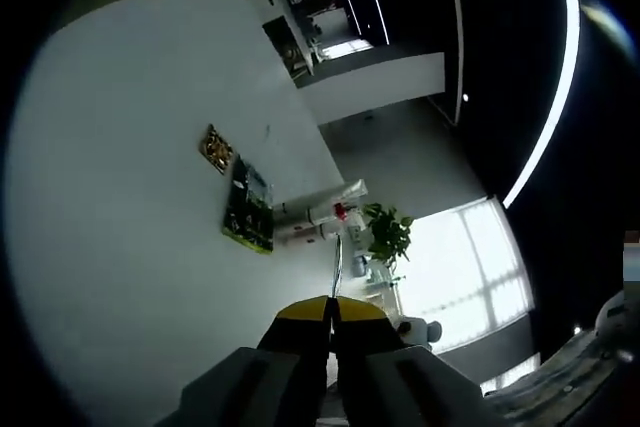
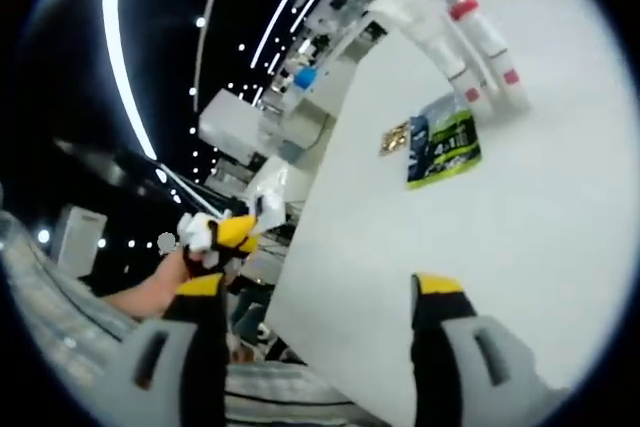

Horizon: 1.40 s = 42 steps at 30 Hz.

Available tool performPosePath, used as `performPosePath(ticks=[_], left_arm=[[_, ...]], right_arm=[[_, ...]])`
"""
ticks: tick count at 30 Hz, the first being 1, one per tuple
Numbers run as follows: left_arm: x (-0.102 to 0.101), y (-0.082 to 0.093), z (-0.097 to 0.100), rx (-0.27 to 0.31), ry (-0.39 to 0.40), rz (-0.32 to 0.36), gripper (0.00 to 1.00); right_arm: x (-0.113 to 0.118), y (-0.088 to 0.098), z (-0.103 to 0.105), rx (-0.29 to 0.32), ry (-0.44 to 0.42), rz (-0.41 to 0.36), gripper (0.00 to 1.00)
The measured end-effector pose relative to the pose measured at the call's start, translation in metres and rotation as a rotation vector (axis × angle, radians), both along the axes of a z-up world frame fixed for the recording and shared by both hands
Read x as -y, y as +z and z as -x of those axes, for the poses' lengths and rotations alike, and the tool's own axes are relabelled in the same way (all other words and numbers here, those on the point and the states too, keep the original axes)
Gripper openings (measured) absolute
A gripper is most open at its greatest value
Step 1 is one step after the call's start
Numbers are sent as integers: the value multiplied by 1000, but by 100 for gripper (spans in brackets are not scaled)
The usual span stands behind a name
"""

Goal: Arrange the skincare products in the storage area until every visible bottle or jar stands upright without overlapping.

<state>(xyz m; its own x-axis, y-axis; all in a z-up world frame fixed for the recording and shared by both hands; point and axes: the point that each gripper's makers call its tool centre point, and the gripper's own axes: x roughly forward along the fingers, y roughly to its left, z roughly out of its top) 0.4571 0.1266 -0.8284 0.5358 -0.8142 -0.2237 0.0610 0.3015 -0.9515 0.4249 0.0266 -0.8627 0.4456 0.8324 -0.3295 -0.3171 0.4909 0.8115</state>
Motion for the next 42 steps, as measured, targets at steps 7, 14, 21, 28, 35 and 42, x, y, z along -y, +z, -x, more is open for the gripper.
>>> performPosePath(ticks=[7, 14, 21, 28, 35, 42], left_arm=[[4, -13, -13, -19, -1, -57, 0], [1, -25, -24, -39, -31, -116, 0], [-3, -40, -37, -79, -93, -171, 0], [-3, -51, -56, -104, -144, -204, 0], [-3, -65, -69, -134, -174, -221, 0], [-4, -80, -82, -173, -173, -227, 0]], right_arm=[[12, -26, -6, 27, 38, 40, 73], [23, -26, -12, 85, 52, 88, 76], [38, -25, -12, 172, 74, 202, 79], [49, -20, -23, 287, 60, 340, 87], [51, -15, -33, 346, 67, 391, 88], [50, -10, -42, 379, 61, 385, 89]])
